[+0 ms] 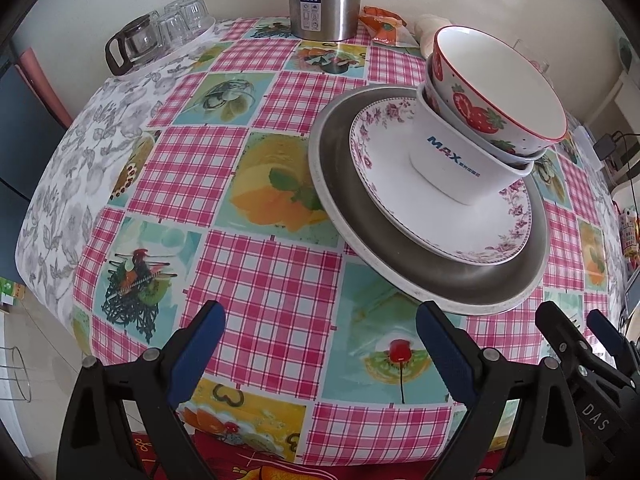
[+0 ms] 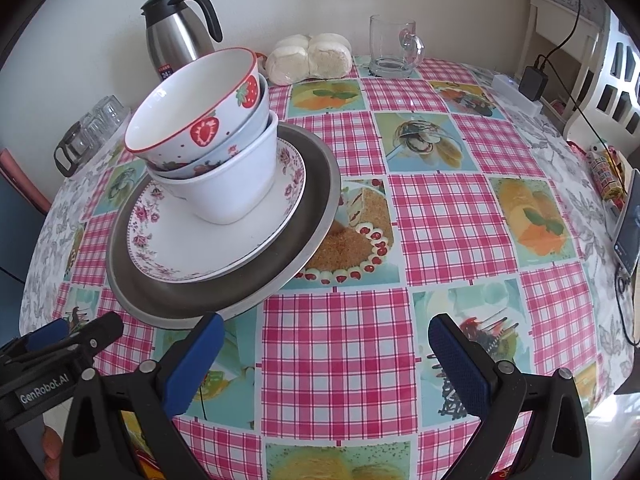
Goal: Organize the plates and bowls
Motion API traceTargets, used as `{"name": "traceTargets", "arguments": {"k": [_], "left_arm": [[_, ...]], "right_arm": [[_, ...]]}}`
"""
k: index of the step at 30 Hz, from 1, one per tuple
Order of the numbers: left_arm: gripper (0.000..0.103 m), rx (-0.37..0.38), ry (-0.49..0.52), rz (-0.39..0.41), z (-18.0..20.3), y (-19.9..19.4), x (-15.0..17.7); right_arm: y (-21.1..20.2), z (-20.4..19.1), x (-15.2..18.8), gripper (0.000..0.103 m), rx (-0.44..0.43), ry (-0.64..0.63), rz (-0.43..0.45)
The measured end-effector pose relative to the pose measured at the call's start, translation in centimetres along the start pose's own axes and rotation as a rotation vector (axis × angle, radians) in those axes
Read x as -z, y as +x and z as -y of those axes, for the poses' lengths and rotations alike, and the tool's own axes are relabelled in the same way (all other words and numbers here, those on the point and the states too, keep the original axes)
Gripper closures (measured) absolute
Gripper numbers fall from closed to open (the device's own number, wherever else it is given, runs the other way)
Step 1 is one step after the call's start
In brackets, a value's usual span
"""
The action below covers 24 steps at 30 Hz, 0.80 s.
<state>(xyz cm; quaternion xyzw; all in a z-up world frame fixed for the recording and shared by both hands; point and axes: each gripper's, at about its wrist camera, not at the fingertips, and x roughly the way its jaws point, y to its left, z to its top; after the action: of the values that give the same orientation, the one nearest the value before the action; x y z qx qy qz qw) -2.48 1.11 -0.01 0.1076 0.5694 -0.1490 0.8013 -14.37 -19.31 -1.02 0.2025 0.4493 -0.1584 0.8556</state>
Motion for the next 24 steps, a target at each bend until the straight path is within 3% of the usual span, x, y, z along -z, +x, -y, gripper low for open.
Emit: {"name": "traceTargets", "arguments": {"k": [24], "left_arm": [[0.007,0.013,-0.013,-0.011,0.14,0.46,-0.15]], "right_arm": [[0.71,0.93,0.01,0.0,0.023,0.036,-0.034]]}}
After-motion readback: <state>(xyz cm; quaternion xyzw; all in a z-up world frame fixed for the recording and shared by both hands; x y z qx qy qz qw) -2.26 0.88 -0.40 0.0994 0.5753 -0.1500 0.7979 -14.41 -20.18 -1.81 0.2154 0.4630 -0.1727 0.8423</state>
